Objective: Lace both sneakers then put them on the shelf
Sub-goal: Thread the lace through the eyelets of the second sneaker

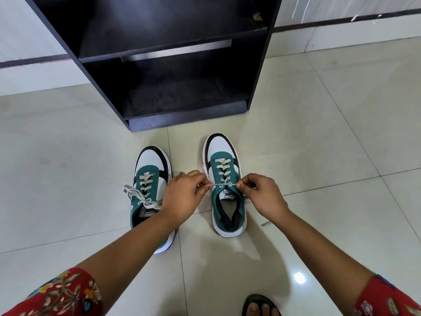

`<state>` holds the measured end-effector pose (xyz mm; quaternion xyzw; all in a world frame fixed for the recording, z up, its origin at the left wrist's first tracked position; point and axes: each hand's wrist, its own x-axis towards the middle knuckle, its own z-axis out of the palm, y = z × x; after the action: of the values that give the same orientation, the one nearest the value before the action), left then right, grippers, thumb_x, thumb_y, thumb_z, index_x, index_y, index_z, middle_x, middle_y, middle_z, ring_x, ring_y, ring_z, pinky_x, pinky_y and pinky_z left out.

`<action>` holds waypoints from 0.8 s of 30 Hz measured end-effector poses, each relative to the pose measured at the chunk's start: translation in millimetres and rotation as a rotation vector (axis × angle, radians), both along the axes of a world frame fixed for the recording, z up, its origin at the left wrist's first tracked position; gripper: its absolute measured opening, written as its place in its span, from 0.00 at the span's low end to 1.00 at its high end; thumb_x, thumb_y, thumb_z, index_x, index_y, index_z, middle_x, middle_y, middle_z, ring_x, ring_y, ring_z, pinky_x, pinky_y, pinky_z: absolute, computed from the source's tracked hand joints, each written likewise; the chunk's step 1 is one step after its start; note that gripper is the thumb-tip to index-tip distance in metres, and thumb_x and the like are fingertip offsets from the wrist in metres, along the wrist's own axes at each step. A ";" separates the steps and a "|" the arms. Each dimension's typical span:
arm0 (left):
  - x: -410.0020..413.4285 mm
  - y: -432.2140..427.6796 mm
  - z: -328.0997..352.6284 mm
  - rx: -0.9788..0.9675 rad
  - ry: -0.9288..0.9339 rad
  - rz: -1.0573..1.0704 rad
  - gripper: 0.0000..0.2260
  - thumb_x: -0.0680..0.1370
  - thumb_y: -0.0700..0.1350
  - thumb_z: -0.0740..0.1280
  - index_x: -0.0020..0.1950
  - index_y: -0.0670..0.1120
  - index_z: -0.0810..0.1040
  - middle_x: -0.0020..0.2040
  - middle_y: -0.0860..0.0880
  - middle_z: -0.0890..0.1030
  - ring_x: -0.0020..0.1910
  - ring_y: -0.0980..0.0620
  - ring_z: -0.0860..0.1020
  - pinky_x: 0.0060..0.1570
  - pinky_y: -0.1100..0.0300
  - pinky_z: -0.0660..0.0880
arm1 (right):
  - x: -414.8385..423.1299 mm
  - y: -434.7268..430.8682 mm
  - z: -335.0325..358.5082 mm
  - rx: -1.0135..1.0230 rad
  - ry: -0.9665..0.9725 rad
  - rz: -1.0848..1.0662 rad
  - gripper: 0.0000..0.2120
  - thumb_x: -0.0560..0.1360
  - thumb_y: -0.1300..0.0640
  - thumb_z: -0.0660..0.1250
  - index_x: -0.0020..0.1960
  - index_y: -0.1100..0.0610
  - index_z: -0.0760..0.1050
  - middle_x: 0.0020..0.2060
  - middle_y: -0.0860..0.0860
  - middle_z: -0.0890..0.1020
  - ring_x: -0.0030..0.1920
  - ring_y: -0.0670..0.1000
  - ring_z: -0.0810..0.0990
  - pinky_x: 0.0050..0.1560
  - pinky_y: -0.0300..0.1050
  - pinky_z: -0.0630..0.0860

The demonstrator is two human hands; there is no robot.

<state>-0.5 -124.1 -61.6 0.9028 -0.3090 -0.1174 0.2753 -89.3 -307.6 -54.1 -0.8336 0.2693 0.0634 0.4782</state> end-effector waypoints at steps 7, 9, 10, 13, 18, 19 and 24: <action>-1.5 6.9 -4.3 -0.003 0.035 0.020 0.06 0.76 0.46 0.65 0.43 0.45 0.78 0.42 0.52 0.80 0.39 0.50 0.77 0.41 0.58 0.68 | 0.6 -0.1 -4.1 0.093 -0.003 -0.021 0.06 0.74 0.56 0.67 0.38 0.54 0.76 0.33 0.49 0.80 0.38 0.51 0.78 0.46 0.48 0.75; -1.1 7.0 -3.5 0.001 0.041 0.028 0.06 0.76 0.46 0.65 0.42 0.45 0.78 0.42 0.52 0.80 0.39 0.51 0.76 0.41 0.59 0.66 | -0.1 -1.1 -4.8 0.107 -0.002 -0.014 0.06 0.74 0.57 0.67 0.38 0.54 0.76 0.33 0.49 0.80 0.37 0.50 0.77 0.45 0.48 0.74; -0.9 7.4 -3.5 0.000 0.044 0.034 0.06 0.76 0.46 0.65 0.42 0.45 0.79 0.42 0.53 0.80 0.39 0.51 0.76 0.41 0.59 0.65 | -0.7 -1.3 -5.1 0.104 -0.005 -0.009 0.06 0.74 0.57 0.67 0.39 0.54 0.76 0.32 0.48 0.79 0.36 0.49 0.76 0.43 0.47 0.73; -1.6 6.8 -4.7 -0.023 0.155 0.065 0.06 0.76 0.46 0.66 0.41 0.46 0.78 0.41 0.52 0.80 0.37 0.53 0.75 0.40 0.58 0.68 | -1.9 -1.6 -6.4 0.094 -0.017 0.005 0.05 0.75 0.56 0.66 0.40 0.55 0.76 0.32 0.45 0.78 0.35 0.45 0.75 0.40 0.42 0.70; 0.8 -1.3 7.1 -0.273 0.731 0.206 0.05 0.76 0.41 0.65 0.42 0.44 0.78 0.37 0.50 0.78 0.28 0.58 0.73 0.33 0.70 0.70 | -2.1 -3.4 -4.2 0.184 -0.020 0.013 0.12 0.77 0.53 0.62 0.37 0.57 0.72 0.33 0.56 0.76 0.35 0.51 0.74 0.40 0.44 0.68; 2.0 -2.7 11.5 -0.329 0.840 0.232 0.06 0.78 0.41 0.63 0.44 0.44 0.78 0.38 0.50 0.78 0.29 0.57 0.73 0.34 0.68 0.69 | -2.0 -1.6 -2.5 0.220 -0.058 -0.010 0.13 0.77 0.53 0.61 0.35 0.57 0.71 0.32 0.55 0.74 0.33 0.48 0.72 0.39 0.42 0.67; 5.1 -11.5 24.1 -0.604 1.264 0.263 0.14 0.80 0.44 0.53 0.46 0.43 0.78 0.37 0.53 0.76 0.31 0.53 0.73 0.33 0.60 0.66 | 10.0 7.4 8.6 0.632 -0.144 -0.149 0.16 0.79 0.54 0.57 0.36 0.51 0.77 0.31 0.47 0.73 0.32 0.44 0.69 0.32 0.38 0.63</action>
<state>4.6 -135.6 -37.5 0.5758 0.0021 -0.4937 0.6517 -79.3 -300.2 -45.5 -0.6245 0.2620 0.0493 0.7341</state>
